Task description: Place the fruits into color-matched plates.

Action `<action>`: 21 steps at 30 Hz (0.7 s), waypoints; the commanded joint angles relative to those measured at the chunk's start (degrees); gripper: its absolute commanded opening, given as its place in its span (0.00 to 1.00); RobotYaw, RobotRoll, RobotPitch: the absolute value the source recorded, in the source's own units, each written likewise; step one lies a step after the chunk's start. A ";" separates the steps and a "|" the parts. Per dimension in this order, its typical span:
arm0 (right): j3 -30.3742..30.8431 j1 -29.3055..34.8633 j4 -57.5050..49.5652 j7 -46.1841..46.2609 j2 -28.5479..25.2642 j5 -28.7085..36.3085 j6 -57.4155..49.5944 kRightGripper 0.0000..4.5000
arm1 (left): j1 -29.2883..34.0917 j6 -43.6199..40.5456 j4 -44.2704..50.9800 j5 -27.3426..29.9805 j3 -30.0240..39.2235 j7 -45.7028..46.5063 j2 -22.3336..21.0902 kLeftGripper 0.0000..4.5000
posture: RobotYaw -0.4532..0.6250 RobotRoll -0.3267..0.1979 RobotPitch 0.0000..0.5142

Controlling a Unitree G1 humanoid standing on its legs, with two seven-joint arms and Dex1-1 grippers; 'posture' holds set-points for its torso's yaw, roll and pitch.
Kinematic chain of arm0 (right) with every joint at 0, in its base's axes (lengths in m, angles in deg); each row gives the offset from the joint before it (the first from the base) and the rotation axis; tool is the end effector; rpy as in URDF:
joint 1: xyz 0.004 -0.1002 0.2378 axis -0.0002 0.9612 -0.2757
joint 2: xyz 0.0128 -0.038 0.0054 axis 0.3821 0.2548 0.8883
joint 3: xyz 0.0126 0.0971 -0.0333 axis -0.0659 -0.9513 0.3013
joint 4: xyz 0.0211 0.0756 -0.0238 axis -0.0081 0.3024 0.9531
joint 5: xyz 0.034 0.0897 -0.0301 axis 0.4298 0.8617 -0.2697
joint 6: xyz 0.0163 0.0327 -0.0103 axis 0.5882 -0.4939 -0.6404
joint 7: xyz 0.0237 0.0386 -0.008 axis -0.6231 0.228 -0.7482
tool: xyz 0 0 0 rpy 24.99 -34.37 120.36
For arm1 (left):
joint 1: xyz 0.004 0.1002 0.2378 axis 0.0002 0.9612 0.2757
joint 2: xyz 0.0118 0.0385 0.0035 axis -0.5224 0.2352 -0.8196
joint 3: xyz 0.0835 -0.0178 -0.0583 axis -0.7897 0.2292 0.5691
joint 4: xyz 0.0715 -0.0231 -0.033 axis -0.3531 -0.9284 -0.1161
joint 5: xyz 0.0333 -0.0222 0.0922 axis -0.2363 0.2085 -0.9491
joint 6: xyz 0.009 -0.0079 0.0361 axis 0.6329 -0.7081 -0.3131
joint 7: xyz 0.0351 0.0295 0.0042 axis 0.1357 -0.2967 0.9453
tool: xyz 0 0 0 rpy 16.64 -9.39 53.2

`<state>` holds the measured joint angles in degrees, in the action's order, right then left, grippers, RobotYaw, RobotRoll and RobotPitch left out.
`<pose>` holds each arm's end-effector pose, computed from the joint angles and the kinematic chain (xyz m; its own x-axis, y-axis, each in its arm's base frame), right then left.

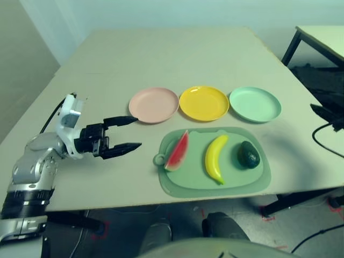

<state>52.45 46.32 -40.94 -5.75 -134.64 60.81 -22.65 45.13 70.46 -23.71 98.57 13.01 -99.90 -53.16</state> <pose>0.2169 -0.4000 0.2222 0.6712 0.5831 -0.4577 -0.7116 0.6798 -0.1775 0.2355 0.3114 0.1583 0.2277 -0.9660 -0.1223 0.9727 0.2199 0.0742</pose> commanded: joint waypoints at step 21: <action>50.57 -28.34 -5.46 -13.29 11.64 -21.24 52.36 0.99 | 4.85 1.26 1.87 -2.55 1.12 0.64 -0.27 1.00 | 0.32 0.62 0.10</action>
<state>99.63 19.09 -48.74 -18.68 -122.60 40.91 24.64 49.32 72.10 -23.46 96.03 13.43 -99.60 -52.83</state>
